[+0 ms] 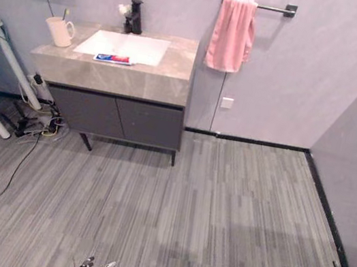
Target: Organize washtable
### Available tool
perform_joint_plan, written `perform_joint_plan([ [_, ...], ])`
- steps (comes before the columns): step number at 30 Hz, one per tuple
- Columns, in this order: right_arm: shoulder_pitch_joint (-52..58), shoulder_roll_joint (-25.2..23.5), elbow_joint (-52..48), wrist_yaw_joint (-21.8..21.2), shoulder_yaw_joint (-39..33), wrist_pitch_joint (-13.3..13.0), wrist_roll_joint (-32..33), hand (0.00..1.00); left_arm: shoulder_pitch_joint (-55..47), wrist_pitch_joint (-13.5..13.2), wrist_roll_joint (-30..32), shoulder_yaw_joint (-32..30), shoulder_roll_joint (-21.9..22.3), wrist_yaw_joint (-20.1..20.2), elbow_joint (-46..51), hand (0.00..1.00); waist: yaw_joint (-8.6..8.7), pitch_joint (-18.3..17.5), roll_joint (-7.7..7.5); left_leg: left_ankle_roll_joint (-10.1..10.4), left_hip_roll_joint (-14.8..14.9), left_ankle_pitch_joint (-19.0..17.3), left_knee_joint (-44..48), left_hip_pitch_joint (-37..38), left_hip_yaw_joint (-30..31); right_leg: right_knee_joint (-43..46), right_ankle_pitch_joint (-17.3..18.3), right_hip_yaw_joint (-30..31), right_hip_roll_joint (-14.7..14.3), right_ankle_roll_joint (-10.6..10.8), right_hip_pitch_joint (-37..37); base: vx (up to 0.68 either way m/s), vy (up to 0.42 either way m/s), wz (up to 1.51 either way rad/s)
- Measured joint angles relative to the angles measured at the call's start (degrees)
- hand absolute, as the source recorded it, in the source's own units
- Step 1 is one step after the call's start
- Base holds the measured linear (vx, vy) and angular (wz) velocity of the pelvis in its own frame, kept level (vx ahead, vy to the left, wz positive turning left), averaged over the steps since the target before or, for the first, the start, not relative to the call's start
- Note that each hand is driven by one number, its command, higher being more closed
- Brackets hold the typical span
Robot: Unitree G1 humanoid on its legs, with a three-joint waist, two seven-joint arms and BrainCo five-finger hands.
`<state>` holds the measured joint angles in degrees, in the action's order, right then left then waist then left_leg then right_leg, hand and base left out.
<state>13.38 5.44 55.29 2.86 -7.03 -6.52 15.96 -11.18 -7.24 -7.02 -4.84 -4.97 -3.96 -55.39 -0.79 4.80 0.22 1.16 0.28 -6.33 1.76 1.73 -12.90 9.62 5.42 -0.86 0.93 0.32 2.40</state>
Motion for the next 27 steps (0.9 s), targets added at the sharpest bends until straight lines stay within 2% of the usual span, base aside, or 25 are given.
perform_joint_plan([
  [4,0.0,-0.4,0.1,0.5,-0.4,-0.2,0.4,0.00,0.1,-0.2,0.9,-0.4,0.5,0.1,-0.1,0.00,0.03,-0.1,0.19,0.6,0.8,0.9,-1.7,3.4,-1.5,-3.1,-1.3,0.2,-0.7,0.1,-3.7,0.12,0.006,-0.11],
  [6,0.0,-0.5,0.1,0.6,-0.6,-0.5,0.4,0.00,0.3,-0.4,1.1,-0.4,0.5,0.2,-0.3,0.00,0.03,-0.1,0.23,0.4,1.1,2.5,-1.9,3.6,-1.5,-4.1,-1.4,0.2,-1.1,0.0,-4.3,0.16,0.009,-0.09],
  [8,-0.1,-0.7,0.6,0.6,-1.0,-0.8,0.4,0.00,1.1,-0.5,1.3,-0.4,0.4,0.2,-1.2,0.00,0.03,-0.1,0.35,-1.1,1.1,4.0,-2.3,4.7,-1.8,-5.0,-1.9,0.2,-1.4,-0.7,-5.1,0.21,0.015,-0.04],
  [12,-1.5,-0.9,2.4,0.6,-1.0,-0.9,0.3,0.00,2.4,-0.5,1.3,-0.4,0.3,0.2,-1.5,0.00,0.00,1.2,0.03,-1.0,0.9,3.9,-3.9,6.5,-1.9,-7.5,-1.9,0.2,-1.5,-0.6,-7.4,0.14,0.007,-0.01],
  [17,-2.9,-1.5,2.3,0.6,-1.7,-0.9,0.2,0.00,4.2,-0.6,1.6,-0.2,3.3,0.3,-2.0,0.00,0.09,1.5,-0.07,0.2,1.1,3.2,-3.8,6.7,-2.1,-8.0,-1.9,0.4,-1.6,-0.6,-7.7,0.04,-0.018,-0.05],
  [20,-3.0,-1.9,1.8,0.8,-2.9,-1.1,0.3,0.00,5.0,-0.6,2.6,0.3,3.2,0.8,-2.5,0.00,0.22,2.3,0.24,1.2,1.7,2.5,-3.0,7.1,-3.0,-7.6,-1.5,0.9,-1.9,-0.3,-8.1,-0.01,-0.038,-0.12],
  [21,-3.0,-2.4,1.1,0.7,-4.1,-1.3,0.4,0.00,5.5,-0.7,2.6,0.1,3.2,0.7,-2.4,0.00,0.23,3.5,0.15,2.5,2.1,1.5,-1.0,6.6,-3.0,-5.3,-0.2,0.9,-1.9,-0.9,-7.3,-0.06,-0.067,0.01],
  [24,-2.4,-2.6,-0.8,0.7,-4.3,-1.8,0.5,0.00,6.1,-0.7,2.6,-0.6,3.1,0.7,-1.6,0.00,0.34,4.8,0.05,2.8,4.0,-2.8,7.5,3.1,-3.1,0.7,3.5,0.9,-2.4,-1.6,-4.8,-0.05,-0.082,0.01],
  [25,-1.9,-2.7,-1.9,0.8,-4.4,-1.8,0.5,0.00,6.0,-0.7,2.5,-0.8,3.1,0.7,-0.9,0.00,0.23,5.1,0.16,3.4,5.8,-5.1,13.7,0.8,-3.6,2.8,5.3,1.2,-3.1,-2.5,-4.1,-0.03,-0.121,-0.14],
  [26,-1.8,-3.1,-2.2,0.9,-4.2,-1.8,0.6,0.00,6.0,-0.7,2.5,-2.1,3.0,0.7,-0.4,0.00,0.10,5.6,-0.54,3.4,7.3,-5.3,21.8,-2.2,-4.3,3.9,6.0,1.9,-3.3,-3.4,-4.2,-0.04,-0.148,-0.24],
  [27,-1.8,-3.1,-2.3,0.9,-4.1,-1.8,0.7,0.00,6.1,-0.7,2.2,-2.6,3.1,0.5,0.2,0.00,-0.02,5.7,-0.55,3.1,8.4,-5.1,26.9,-4.2,-4.2,4.5,6.3,2.7,-3.8,-3.7,-4.1,0.00,-0.122,-0.47],
])
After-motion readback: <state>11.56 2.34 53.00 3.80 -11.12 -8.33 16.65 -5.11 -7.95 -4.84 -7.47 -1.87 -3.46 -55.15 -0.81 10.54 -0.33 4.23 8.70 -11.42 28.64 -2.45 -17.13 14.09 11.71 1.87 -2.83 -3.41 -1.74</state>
